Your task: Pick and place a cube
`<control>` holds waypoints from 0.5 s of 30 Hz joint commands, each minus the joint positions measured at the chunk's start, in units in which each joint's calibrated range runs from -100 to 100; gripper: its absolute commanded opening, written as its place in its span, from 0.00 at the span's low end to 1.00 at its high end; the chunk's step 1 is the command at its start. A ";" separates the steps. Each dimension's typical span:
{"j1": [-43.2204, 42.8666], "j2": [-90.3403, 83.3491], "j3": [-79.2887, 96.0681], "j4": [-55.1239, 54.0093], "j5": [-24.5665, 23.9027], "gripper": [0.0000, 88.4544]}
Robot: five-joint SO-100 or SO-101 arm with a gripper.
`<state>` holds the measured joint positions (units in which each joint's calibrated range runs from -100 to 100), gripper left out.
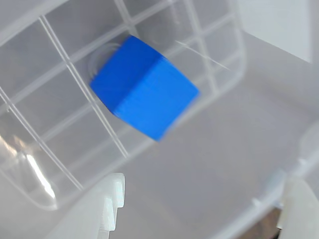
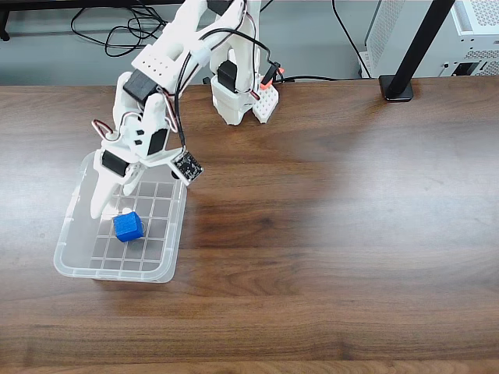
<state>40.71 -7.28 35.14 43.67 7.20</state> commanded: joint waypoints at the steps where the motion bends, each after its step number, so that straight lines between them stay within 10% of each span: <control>1: -3.85 -20.55 -0.99 11.54 -0.29 0.25; 8: -15.01 -42.19 6.90 32.61 -0.39 0.14; 15: -27.64 -65.89 30.95 29.88 -2.87 0.14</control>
<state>20.02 -56.69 54.41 76.37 6.73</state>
